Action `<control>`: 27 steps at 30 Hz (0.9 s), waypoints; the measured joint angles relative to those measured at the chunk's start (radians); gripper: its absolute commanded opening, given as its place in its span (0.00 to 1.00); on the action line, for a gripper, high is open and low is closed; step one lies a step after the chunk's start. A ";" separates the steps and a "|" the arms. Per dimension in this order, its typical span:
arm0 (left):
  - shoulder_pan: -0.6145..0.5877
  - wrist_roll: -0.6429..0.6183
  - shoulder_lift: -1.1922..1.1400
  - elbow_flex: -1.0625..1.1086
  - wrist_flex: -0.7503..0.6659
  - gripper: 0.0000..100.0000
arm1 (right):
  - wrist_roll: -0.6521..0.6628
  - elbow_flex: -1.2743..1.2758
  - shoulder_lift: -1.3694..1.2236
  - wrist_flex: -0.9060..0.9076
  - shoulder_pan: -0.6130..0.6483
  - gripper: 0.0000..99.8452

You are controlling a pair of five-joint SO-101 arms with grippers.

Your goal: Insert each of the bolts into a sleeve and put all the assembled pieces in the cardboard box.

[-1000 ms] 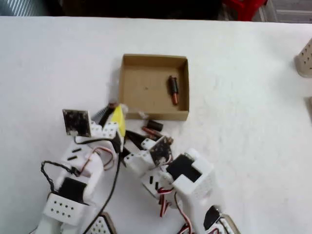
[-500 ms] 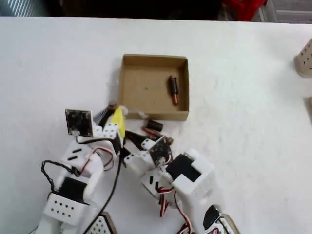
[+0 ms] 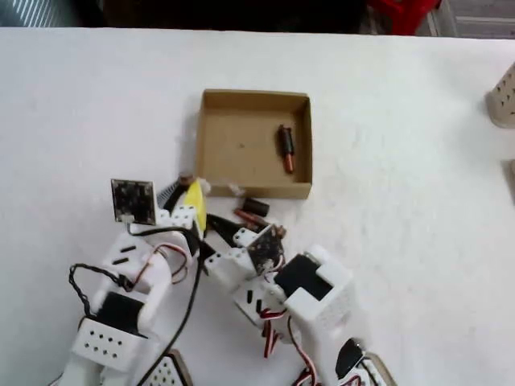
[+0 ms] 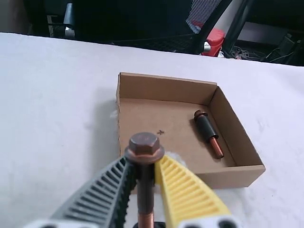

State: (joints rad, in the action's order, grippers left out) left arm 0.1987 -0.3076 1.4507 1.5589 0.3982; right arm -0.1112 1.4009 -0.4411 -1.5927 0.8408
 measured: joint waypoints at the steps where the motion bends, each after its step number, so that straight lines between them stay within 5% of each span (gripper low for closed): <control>1: 0.000 0.000 0.000 0.000 0.000 0.02 | 0.000 0.000 0.000 0.000 0.000 0.02; 20: 0.051 0.110 0.002 0.028 0.218 0.03 | -0.003 0.000 0.000 0.000 0.002 0.02; 27: 0.058 0.110 0.002 0.028 0.218 0.26 | -0.003 0.002 0.000 0.000 -0.003 0.02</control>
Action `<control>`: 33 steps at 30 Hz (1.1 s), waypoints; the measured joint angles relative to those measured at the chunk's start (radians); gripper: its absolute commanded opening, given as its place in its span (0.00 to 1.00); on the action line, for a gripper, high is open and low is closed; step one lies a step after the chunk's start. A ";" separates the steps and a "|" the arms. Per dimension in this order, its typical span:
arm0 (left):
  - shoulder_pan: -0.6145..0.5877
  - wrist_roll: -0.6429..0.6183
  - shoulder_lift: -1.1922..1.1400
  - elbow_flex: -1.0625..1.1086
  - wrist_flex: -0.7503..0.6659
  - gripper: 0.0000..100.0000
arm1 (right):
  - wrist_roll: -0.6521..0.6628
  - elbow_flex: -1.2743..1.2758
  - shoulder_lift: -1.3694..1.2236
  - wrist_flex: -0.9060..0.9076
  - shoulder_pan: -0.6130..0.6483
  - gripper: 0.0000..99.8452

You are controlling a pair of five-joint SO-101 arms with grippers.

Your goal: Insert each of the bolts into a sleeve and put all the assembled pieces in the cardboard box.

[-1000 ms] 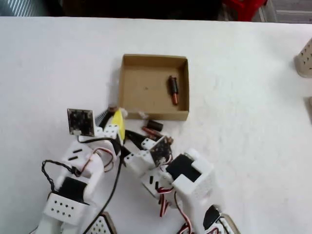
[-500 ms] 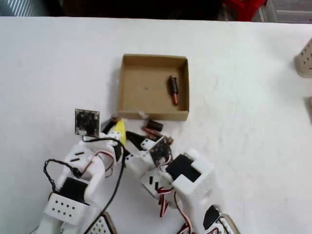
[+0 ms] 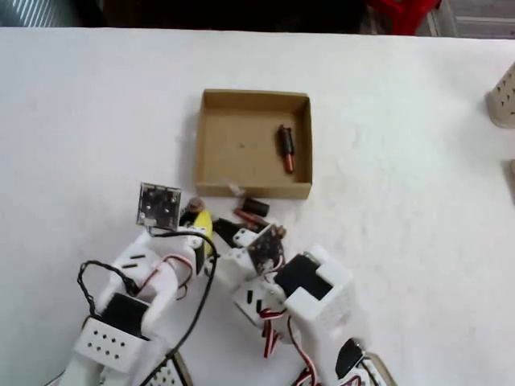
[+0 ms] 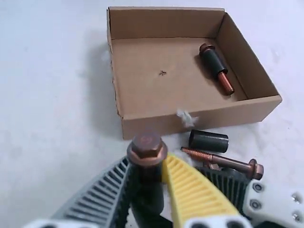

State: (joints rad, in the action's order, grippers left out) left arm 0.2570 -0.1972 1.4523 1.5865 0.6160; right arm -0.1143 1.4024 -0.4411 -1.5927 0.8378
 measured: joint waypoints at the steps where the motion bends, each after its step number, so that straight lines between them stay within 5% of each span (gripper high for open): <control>1: 0.000 0.000 0.000 0.000 0.000 0.27 | 0.000 0.000 0.000 0.000 -0.002 0.02; 13: -0.041 0.000 -0.002 -0.011 0.005 0.29 | 0.000 0.000 0.000 0.000 0.003 0.02; 25: -0.044 0.009 0.006 -0.232 0.338 0.29 | 0.003 -0.002 0.000 0.000 0.003 0.02; 33: -0.040 0.009 0.008 -0.187 0.368 0.28 | 0.003 0.000 0.000 0.000 0.003 0.02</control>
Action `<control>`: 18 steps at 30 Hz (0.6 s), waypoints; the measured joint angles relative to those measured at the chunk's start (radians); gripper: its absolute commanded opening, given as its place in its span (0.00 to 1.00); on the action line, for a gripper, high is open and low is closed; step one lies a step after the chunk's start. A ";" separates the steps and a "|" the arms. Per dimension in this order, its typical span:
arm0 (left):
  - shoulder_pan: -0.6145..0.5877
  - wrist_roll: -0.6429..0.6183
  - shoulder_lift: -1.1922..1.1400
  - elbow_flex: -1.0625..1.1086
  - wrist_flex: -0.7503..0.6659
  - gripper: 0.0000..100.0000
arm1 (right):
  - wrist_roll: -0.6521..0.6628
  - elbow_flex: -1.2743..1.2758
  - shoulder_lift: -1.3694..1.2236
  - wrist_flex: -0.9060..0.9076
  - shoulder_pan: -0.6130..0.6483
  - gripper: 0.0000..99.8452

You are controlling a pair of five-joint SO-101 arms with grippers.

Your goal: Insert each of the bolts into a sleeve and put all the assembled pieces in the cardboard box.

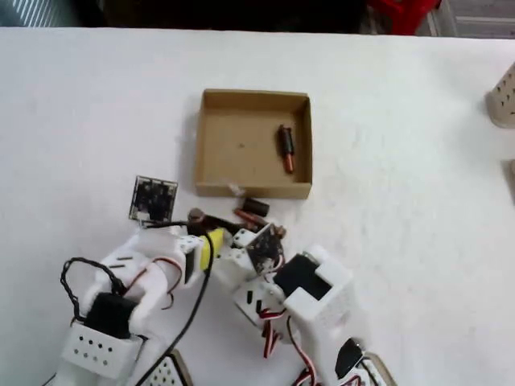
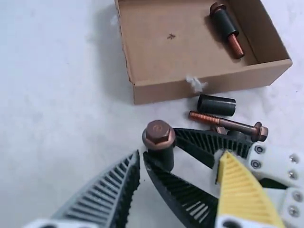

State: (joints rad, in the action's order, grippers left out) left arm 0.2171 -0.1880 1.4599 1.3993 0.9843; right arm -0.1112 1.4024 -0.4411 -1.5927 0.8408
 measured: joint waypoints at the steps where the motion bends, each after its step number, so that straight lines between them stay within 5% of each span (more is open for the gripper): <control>1: -0.005 0.000 0.002 0.000 0.000 0.28 | 0.000 0.000 0.000 0.000 0.000 0.02; 6: -0.103 0.000 0.077 -0.103 0.014 0.26 | 0.000 0.000 0.000 0.000 0.000 0.02; 12: -0.183 0.000 0.153 -0.284 0.117 0.02 | 0.000 0.000 0.000 0.000 0.000 0.02; 18: -0.236 0.000 0.133 -0.232 0.038 0.03 | 0.000 0.002 0.000 0.000 0.000 0.02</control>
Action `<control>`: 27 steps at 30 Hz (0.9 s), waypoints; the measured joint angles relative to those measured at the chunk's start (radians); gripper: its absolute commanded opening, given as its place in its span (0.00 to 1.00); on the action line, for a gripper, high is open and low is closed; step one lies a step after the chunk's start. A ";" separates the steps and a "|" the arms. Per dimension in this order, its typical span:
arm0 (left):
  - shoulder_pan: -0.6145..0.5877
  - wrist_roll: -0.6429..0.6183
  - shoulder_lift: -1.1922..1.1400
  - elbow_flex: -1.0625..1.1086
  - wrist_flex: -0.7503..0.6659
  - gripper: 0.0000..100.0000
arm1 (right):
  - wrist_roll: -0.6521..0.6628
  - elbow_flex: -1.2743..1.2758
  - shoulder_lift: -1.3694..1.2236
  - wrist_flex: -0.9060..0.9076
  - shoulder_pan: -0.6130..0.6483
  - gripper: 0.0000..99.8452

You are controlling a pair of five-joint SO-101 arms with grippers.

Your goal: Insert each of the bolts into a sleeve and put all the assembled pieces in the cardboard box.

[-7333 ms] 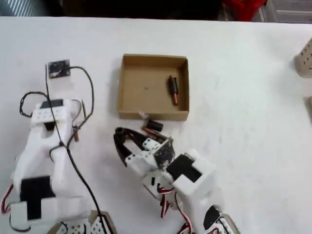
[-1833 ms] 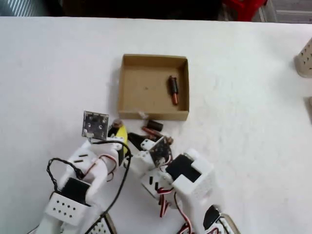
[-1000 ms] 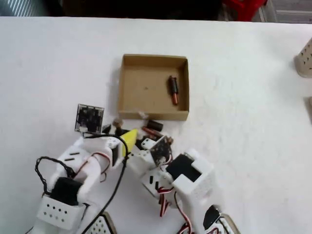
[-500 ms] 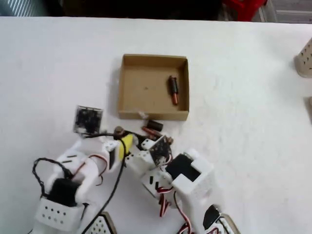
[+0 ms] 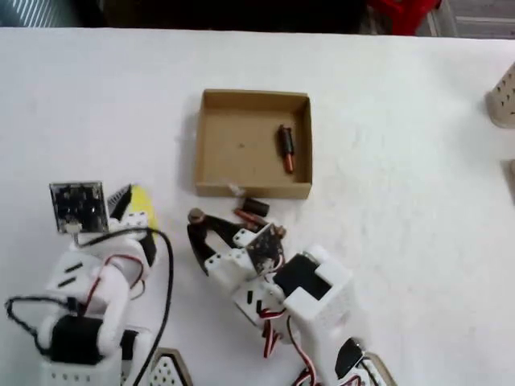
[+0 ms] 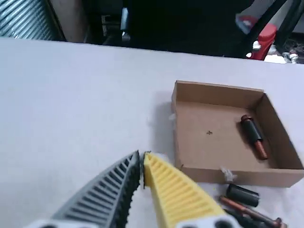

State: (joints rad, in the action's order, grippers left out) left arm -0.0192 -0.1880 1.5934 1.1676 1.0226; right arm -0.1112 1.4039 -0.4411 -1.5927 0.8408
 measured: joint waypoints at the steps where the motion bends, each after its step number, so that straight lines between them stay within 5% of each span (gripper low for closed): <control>1: -0.017 0.000 -0.034 0.029 -0.035 0.03 | 0.000 0.000 0.000 0.000 0.000 0.02; 6: -0.115 -0.002 -0.261 0.100 -0.176 0.02 | 0.000 0.000 0.000 0.000 -0.006 0.02; 13: -0.175 0.000 -0.566 0.114 -0.198 0.02 | 0.000 0.080 0.135 0.037 -0.058 0.02; 27: -0.175 0.137 -0.506 0.308 -0.198 0.02 | 0.000 0.106 0.806 0.855 -0.209 0.02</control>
State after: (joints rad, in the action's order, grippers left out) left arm -0.1941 -0.0514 1.0871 1.4760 0.8247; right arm -0.1112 1.5098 0.3644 -0.7380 0.6322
